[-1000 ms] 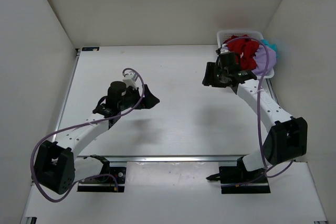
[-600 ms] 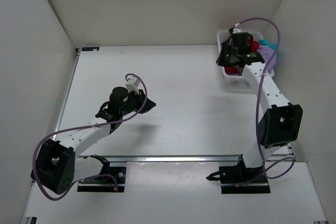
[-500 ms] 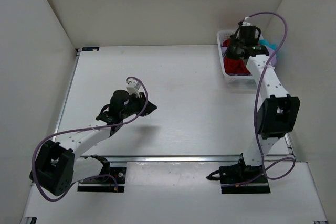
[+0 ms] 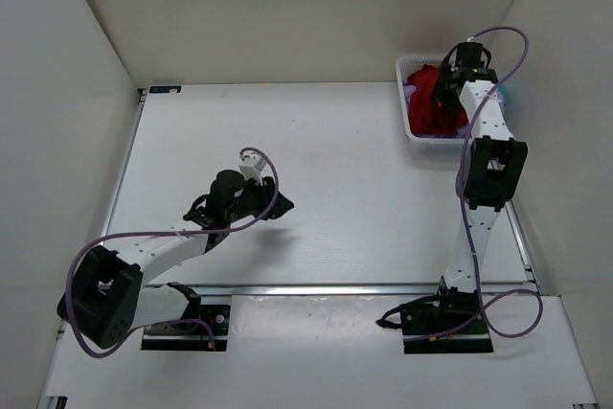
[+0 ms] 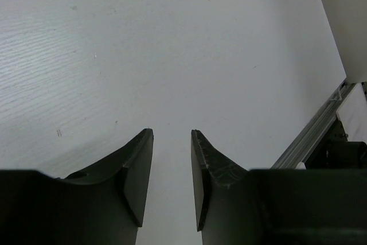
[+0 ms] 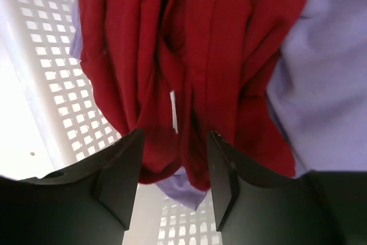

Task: Fold and stack the t-shirts
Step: Grab crumpled tshirt from bin with the right arm

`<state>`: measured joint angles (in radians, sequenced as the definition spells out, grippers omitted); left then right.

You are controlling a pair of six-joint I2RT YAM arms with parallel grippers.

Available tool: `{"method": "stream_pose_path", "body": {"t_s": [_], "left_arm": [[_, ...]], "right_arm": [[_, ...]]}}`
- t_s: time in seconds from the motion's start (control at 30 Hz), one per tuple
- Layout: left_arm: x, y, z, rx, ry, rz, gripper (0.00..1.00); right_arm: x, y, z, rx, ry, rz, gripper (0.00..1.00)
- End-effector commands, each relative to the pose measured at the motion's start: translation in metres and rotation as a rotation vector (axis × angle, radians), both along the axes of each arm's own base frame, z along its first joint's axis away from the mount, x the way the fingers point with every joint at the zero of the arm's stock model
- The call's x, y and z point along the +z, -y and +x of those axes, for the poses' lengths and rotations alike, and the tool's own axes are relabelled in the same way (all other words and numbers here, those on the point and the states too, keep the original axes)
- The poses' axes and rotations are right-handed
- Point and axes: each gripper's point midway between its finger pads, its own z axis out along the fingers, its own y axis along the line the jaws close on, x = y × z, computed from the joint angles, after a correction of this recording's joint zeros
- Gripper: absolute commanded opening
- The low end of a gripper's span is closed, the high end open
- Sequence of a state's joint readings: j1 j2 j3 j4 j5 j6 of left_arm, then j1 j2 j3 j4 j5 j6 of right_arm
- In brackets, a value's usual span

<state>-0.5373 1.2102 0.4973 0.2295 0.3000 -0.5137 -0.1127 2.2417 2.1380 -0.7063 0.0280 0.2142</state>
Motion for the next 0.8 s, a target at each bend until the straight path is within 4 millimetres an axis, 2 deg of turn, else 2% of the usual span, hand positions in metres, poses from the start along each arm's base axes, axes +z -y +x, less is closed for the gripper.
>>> {"method": "stream_pose_path", "body": {"t_s": [0.0,0.13,0.27,0.33,0.37,0.43,0.47,0.5,0.57,0.6,0.63,0.67,0.7,0.77], "left_arm": [[0.004,0.002,0.003,-0.005,0.028,-0.009,0.43],[0.005,0.004,0.001,-0.012,0.03,-0.007,0.44],[0.002,0.003,0.001,-0.011,0.023,-0.004,0.45],[0.004,0.003,0.002,-0.007,0.03,-0.006,0.45],[0.005,0.004,0.002,-0.01,0.027,-0.01,0.45],[0.006,0.003,0.002,-0.008,0.026,-0.011,0.45],[0.007,0.003,0.003,-0.005,0.034,-0.011,0.44],[0.007,0.001,0.003,-0.002,0.032,-0.011,0.44],[0.008,0.001,0.003,0.0,0.035,-0.012,0.45],[0.007,0.0,0.003,0.005,0.034,-0.013,0.44],[0.009,0.0,0.003,0.003,0.038,-0.013,0.44],[0.009,0.0,0.004,0.001,0.041,-0.012,0.44],[0.007,0.0,0.002,-0.001,0.035,-0.009,0.44],[0.012,0.0,0.005,0.005,0.041,-0.016,0.43]], "right_arm": [[0.023,-0.021,0.007,0.062,0.035,-0.011,0.45],[0.016,-0.029,0.009,0.065,0.023,-0.042,0.46],[0.006,-0.019,0.008,0.036,-0.002,-0.069,0.47],[-0.006,-0.014,0.008,0.027,-0.029,-0.067,0.47],[-0.004,-0.012,0.008,0.025,-0.029,-0.073,0.47],[-0.023,-0.009,0.005,0.015,-0.088,-0.069,0.48],[-0.018,-0.008,0.009,0.008,-0.08,-0.076,0.47],[-0.023,-0.004,0.011,-0.004,-0.096,-0.088,0.47],[-0.021,-0.006,0.011,0.007,-0.109,-0.103,0.3],[-0.021,0.0,0.012,-0.011,-0.102,-0.101,0.27],[-0.019,-0.001,0.012,-0.012,-0.098,-0.097,0.15],[-0.011,-0.001,0.013,-0.022,-0.081,-0.095,0.06],[-0.004,-0.002,0.014,-0.025,-0.069,-0.099,0.02],[0.036,-0.003,0.016,-0.034,0.01,-0.12,0.0]]}}
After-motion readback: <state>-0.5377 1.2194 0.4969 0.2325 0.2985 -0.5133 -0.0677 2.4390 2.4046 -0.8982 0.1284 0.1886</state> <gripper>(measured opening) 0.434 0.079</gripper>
